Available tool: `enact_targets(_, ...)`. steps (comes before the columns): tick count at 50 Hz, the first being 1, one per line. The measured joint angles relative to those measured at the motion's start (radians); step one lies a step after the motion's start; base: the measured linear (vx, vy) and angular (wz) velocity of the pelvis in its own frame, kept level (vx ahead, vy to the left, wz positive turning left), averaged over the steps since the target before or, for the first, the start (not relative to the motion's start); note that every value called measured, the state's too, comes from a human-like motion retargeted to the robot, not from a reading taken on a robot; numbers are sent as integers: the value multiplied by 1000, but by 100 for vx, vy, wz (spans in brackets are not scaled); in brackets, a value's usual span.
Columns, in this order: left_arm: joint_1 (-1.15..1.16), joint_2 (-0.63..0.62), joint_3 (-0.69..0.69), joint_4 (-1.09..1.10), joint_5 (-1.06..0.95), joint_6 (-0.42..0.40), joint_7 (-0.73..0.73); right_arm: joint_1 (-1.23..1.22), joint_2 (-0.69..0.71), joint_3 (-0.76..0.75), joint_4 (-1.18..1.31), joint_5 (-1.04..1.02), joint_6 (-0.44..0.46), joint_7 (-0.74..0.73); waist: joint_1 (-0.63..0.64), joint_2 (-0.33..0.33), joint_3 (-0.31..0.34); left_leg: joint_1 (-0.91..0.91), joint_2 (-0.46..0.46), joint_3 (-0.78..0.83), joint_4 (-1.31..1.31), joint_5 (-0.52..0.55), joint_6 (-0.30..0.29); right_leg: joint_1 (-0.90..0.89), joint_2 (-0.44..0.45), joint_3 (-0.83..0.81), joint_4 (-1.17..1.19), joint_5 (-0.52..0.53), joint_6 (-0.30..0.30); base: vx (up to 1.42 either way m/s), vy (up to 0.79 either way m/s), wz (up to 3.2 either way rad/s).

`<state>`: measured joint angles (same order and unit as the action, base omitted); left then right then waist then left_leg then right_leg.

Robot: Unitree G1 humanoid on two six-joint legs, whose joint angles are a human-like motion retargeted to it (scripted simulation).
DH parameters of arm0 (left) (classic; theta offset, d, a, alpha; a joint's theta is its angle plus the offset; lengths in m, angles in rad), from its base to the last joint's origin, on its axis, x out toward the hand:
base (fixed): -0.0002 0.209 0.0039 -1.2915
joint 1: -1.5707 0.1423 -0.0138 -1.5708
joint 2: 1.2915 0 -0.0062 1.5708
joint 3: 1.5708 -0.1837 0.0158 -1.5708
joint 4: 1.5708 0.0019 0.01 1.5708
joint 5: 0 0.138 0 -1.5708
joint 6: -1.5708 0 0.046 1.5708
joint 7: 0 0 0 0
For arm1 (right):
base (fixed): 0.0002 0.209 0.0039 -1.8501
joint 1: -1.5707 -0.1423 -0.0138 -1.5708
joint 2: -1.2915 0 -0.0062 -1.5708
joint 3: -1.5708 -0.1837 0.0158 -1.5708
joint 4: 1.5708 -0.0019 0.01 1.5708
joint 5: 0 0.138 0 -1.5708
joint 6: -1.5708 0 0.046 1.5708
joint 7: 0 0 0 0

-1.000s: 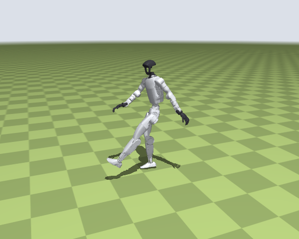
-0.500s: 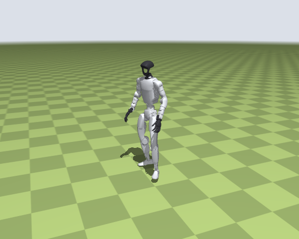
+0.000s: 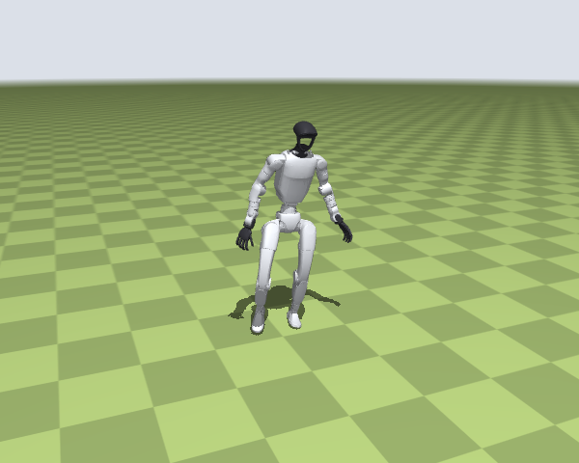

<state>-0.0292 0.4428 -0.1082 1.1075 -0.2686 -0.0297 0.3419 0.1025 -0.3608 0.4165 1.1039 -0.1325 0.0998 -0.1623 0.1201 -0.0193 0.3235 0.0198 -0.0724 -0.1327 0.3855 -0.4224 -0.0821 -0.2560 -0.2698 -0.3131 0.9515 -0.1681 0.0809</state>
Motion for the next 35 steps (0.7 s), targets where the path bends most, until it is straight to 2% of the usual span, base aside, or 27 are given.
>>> enact_targets(3,-87,66,59,108,-78,17,95,-131,-79,34,52,50,18,-60,42,-46,71,14,-16,-15,141,-103,-26,-19,7,-64,-148,-104,2,46,-15,75)
enact_targets(5,-131,103,91,137,-103,39,139,-189,-152,76,19,83,22,-75,79,-65,120,16,-18,-13,249,-167,-10,-54,41,-75,-235,-87,-1,49,-16,23)
enact_targets(9,-185,131,118,153,-132,61,141,-303,-253,131,-17,111,24,-63,106,-85,162,27,3,1,386,-252,24,-220,120,-51,-270,119,12,56,-13,-2)
enact_targets(11,-231,124,86,167,-132,61,109,-312,-295,161,-36,118,17,-36,83,-86,168,54,19,-26,375,-269,16,-301,137,-58,-302,211,42,70,-13,74)
enact_targets(13,-296,103,28,196,-123,50,88,-288,-319,180,-36,111,11,-4,26,-75,143,89,49,-81,308,-258,-13,-361,142,-74,-392,265,76,84,-17,158)
enact_targets(15,-333,64,-36,199,-69,37,62,-175,-317,127,-46,77,-11,-6,-60,-74,112,195,76,-171,144,-181,-49,-385,71,-111,-428,237,143,101,-24,230)
enact_targets(18,-353,-12,-115,54,-50,14,45,10,-311,50,-103,65,-2,70,-188,-21,16,228,159,-263,4,14,-90,-355,57,-133,-719,298,155,109,-38,224)
enact_targets(20,-310,-48,-178,-95,-60,-19,20,161,-290,-45,-145,46,-6,90,-292,0,-36,238,192,-304,-7,172,-145,-291,24,-106,-846,270,175,121,-53,238)
enact_targets(23,-261,-63,-247,-276,-27,-53,-49,332,-250,-181,-163,32,-21,161,-396,-12,-89,211,162,-228,146,400,-180,-175,-33,5,-875,154,169,121,-61,144)
enact_targets(25,-251,-67,-255,-329,9,-49,-92,400,-216,-231,-142,64,-18,200,-416,-15,-104,157,167,-156,350,453,-180,-106,-18,22,-835,179,122,110,-80,28)
enact_targets(27,-246,-91,-219,-321,11,-31,-91,395,-193,-229,-80,100,2,194,-397,-11,-92,78,156,-84,605,376,-123,-79,12,39,-763,287,53,98,-72,-66)
enact_targets(28,-235,-107,-193,-306,0,-19,-70,370,-185,-218,-38,99,16,177,-380,-1,-79,33,152,-52,719,311,-87,-89,35,56,-685,299,19,91,-59,-116)
enact_targets(30,-180,-134,-153,-271,-13,2,-15,310,-167,-203,33,48,43,120,-339,21,-47,-50,145,-6,879,169,-32,-116,88,87,-462,217,-1,88,-53,-129)
enact_targets(32,-89,-154,-130,-239,41,14,-5,245,-131,-229,62,-43,47,15,-300,5,-15,-103,107,33,878,55,-11,-86,103,106,-278,120,85,85,-49,-103)
enact_targets(33,-56,-162,-124,-218,73,18,-6,204,-121,-222,51,-50,47,-8,-276,17,-1,-150,100,42,840,28,7,-34,141,111,-297,104,83,74,-43,-102)
enact_targets(35,15,-167,-132,-178,128,5,-53,134,-102,-198,-5,-45,-12,-59,-202,29,22,-201,78,56,650,37,10,90,205,132,-375,100,93,67,-38,-129)
